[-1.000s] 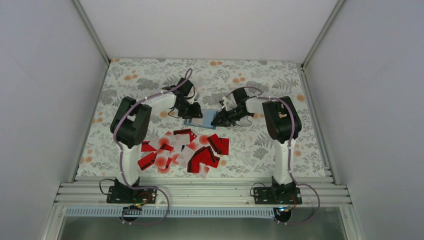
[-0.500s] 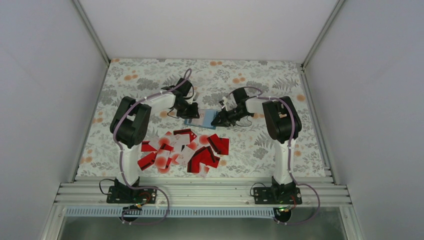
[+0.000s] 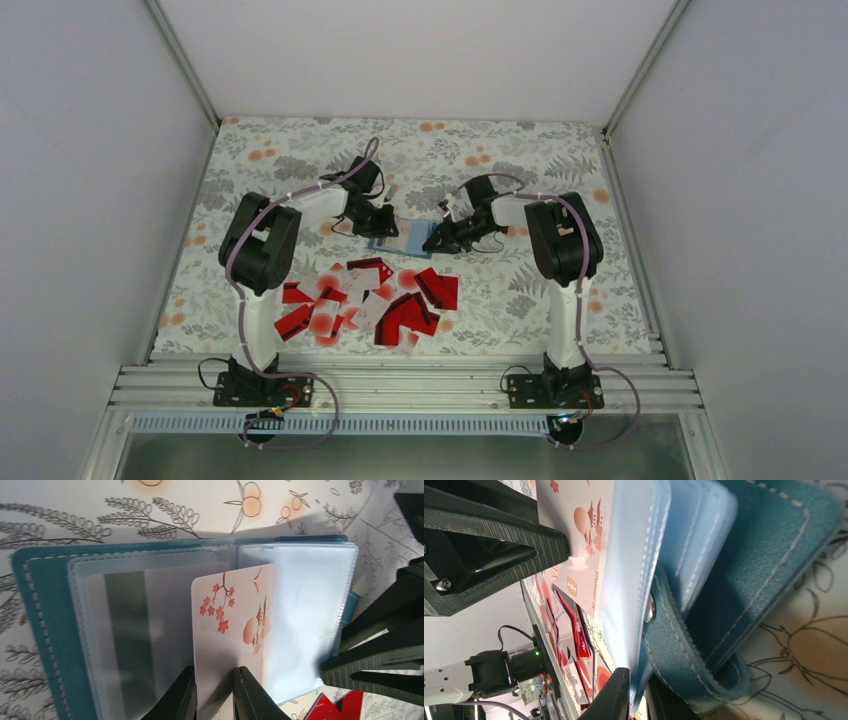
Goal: Put the credit cards into the card holder
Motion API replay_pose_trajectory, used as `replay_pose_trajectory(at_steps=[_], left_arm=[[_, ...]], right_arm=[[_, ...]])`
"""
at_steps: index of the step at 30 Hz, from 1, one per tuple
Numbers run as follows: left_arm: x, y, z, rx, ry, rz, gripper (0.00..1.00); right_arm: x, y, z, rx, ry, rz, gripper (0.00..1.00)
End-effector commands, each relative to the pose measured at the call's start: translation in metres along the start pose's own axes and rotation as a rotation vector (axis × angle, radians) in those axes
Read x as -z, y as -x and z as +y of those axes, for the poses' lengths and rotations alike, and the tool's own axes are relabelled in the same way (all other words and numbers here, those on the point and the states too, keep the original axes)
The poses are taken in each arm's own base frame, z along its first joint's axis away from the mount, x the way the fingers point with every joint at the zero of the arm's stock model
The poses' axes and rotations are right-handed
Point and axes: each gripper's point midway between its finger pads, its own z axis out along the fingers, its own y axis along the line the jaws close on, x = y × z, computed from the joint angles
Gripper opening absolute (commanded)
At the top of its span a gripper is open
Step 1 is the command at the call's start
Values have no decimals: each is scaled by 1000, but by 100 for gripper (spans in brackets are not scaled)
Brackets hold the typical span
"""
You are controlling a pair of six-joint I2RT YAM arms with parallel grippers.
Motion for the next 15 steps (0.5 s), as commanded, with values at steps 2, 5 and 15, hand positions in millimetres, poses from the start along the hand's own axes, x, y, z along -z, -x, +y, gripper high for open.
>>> replay_pose_trajectory(at_steps=[2, 5, 15], left_arm=[[-16, -14, -3, -2, -78, 57, 18], [-20, -16, -6, -3, -111, 69, 17], [-24, -21, -11, 56, -161, 81, 17]], right_arm=[[-15, -17, -33, -62, -81, 48, 10], [-16, -17, -33, -64, -81, 49, 10], [-16, -16, -33, -66, -78, 49, 11]])
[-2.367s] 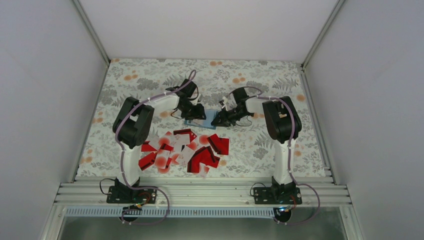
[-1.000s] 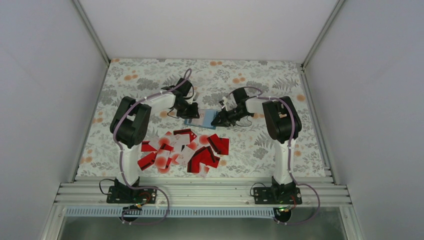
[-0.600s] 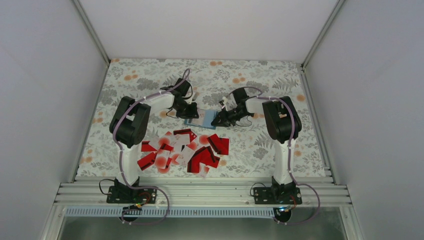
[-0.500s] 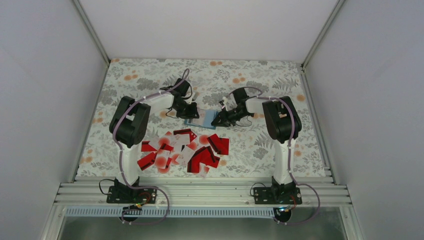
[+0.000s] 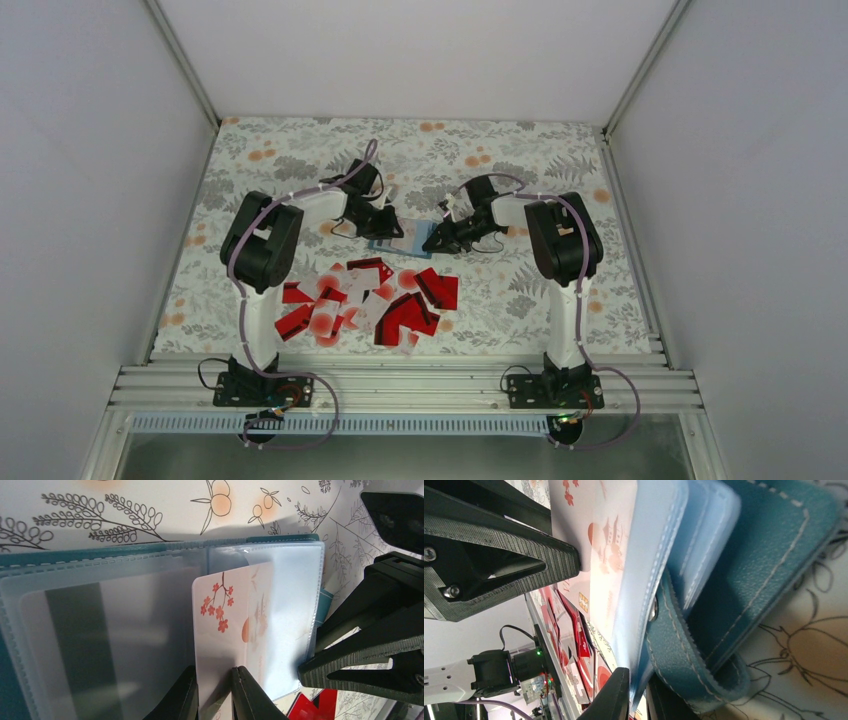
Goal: Put the credit cards into the card holder
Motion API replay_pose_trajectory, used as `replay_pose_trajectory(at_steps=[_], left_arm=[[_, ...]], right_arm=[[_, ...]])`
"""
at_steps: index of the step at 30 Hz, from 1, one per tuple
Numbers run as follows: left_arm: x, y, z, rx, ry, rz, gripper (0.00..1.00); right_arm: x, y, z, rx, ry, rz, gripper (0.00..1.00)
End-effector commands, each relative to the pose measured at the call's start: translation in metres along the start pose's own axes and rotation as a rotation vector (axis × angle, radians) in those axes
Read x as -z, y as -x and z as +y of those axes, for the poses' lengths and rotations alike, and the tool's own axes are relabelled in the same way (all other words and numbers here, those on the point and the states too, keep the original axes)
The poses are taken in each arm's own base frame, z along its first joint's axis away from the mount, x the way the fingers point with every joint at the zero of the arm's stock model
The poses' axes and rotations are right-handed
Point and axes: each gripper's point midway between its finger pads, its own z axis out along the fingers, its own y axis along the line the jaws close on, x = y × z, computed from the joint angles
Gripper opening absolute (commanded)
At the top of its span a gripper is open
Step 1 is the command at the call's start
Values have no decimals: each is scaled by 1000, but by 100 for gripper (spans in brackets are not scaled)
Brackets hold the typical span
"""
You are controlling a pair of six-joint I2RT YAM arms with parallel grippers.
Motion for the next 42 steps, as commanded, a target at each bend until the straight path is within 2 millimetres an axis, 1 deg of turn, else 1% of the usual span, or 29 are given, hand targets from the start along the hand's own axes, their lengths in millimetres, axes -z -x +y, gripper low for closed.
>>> replay_pose_trajectory(at_steps=[1, 10, 18, 25, 30, 36, 40, 42], left_arm=[[-16, -20, 3, 65, -40, 66, 17], [-18, -20, -1, 73, -53, 74, 17], [-26, -26, -5, 80, -56, 90, 17], [-30, -25, -13, 81, -57, 99, 18], [-32, -26, -19, 79, -55, 106, 22], [-35, -30, -30, 80, -87, 127, 25], [-36, -32, -32, 77, -72, 136, 29], [-34, -32, -28, 75, -35, 135, 32]], right_arm=[[-16, -15, -32, -63, -82, 46, 11], [-13, -12, -27, -58, -73, 40, 18], [-11, -9, -26, -52, -90, 32, 24], [-11, -8, -26, -48, -92, 30, 25], [-10, -6, -25, -43, -100, 25, 27], [-9, -4, -24, -39, -102, 20, 28], [-9, -3, -24, -37, -103, 17, 28], [-8, -2, -22, -31, -104, 16, 28]])
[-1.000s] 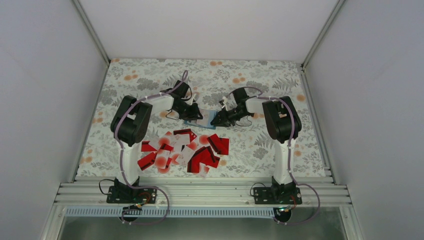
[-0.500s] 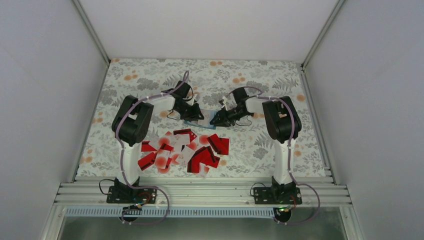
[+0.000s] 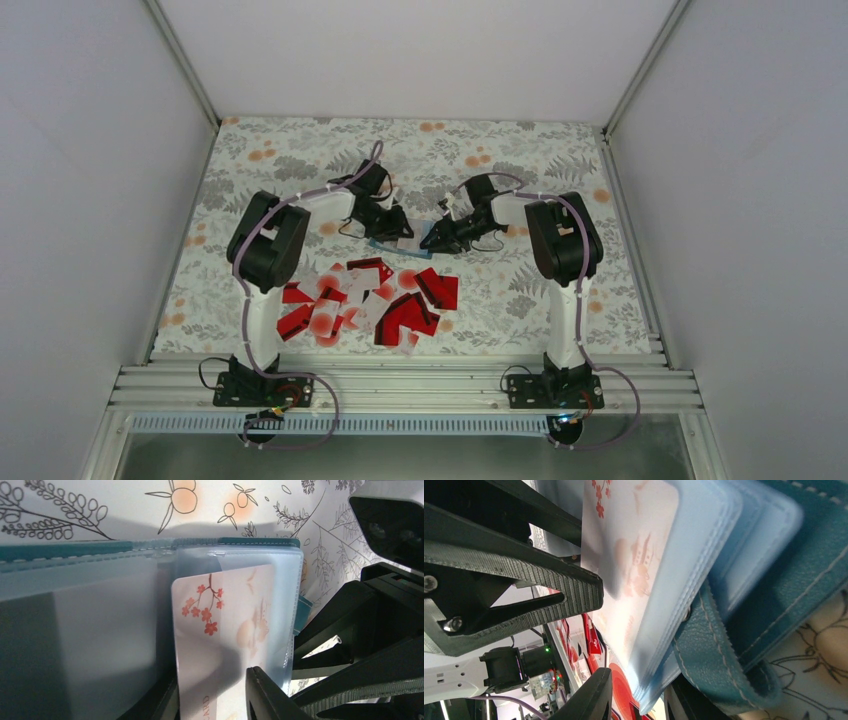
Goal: Put the credit cards into the card holder
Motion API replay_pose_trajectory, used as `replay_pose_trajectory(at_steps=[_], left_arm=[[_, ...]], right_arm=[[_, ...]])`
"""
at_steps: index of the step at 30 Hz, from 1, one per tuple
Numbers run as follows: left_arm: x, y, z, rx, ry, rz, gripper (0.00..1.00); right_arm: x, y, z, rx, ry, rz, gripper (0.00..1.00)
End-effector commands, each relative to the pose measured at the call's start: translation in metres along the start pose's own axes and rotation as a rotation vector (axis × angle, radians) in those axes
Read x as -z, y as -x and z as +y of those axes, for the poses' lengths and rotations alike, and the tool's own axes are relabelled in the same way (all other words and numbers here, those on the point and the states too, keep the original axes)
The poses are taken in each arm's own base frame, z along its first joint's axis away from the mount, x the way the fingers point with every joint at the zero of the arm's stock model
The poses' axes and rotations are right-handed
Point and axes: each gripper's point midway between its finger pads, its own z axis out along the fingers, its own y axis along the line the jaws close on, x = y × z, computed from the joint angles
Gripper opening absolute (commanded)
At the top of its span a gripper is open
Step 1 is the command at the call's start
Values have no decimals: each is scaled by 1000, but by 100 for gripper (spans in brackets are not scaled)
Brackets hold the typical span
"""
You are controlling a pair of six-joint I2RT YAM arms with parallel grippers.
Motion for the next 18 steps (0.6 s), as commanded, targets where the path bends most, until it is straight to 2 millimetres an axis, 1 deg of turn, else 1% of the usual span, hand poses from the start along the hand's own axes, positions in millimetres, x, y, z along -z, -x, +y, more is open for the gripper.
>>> replay_pose_trajectory(at_steps=[1, 4, 7, 11, 18], left_arm=[[-21, -29, -5, 9, 32, 111, 35], [-16, -26, -1, -12, 83, 100, 46], [-15, -23, 0, -43, 123, 100, 53], [-14, -20, 2, -68, 179, 101, 58], [-18, -15, 4, -86, 235, 98, 61]], right_arm=[[-8, -1, -28, -17, -126, 1, 28], [-7, -1, -27, -12, -130, -2, 28], [-5, -1, -27, -8, -143, -5, 28], [-3, 0, -25, -4, -150, -9, 28], [5, 0, -24, 8, -201, -23, 28]])
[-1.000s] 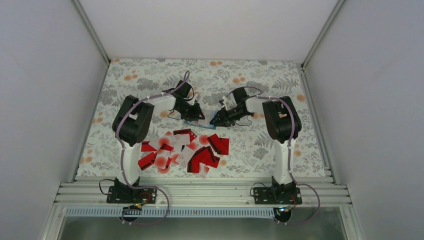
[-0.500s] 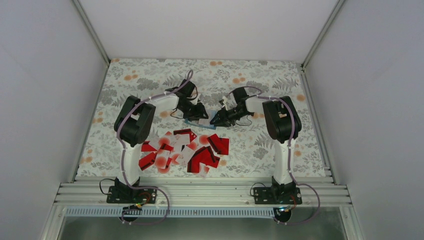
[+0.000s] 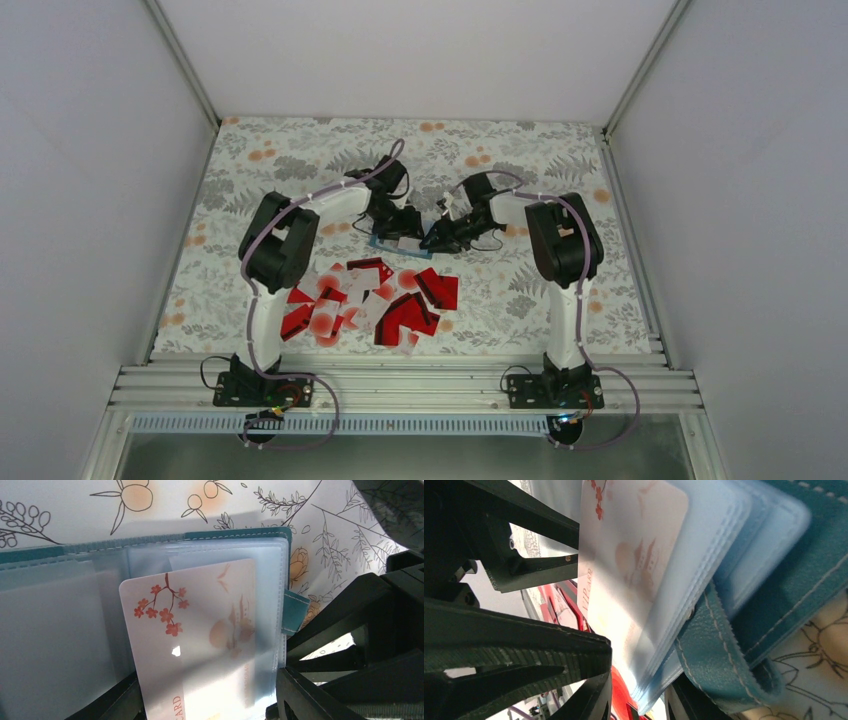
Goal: Put the credit cards into the card holder
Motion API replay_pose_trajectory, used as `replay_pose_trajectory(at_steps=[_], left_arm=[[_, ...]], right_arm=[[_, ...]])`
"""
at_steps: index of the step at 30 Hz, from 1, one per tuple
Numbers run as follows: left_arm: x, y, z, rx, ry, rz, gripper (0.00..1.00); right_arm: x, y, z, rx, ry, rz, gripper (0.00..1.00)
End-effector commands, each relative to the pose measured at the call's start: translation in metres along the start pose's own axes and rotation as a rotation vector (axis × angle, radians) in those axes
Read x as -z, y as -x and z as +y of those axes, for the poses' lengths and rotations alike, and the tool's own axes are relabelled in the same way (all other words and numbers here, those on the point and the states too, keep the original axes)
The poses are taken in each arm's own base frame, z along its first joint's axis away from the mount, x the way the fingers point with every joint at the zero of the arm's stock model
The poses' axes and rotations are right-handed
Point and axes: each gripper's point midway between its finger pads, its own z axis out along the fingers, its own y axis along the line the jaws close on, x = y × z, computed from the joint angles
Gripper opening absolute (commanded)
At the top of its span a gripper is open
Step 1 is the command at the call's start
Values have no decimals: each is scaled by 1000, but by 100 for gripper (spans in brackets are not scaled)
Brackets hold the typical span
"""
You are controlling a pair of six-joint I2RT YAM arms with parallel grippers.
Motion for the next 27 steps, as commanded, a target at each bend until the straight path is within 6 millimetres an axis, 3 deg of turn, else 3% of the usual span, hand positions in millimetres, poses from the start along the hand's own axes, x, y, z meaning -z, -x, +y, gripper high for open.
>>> replay_pose_trajectory(at_steps=[1, 13, 22, 27], left_arm=[[-18, -13, 13, -4, 82, 67, 61], [-14, -7, 10, -12, 99, 50, 65], [0, 3, 5, -34, 114, 10, 65], [-4, 2, 10, -41, 130, 18, 65]], right_arm=[[6, 0, -23, 5, -176, -24, 28], [37, -8, -9, 26, -284, -80, 45], [48, 5, 30, 50, -150, -170, 43], [47, 15, 33, 38, -129, -204, 37]])
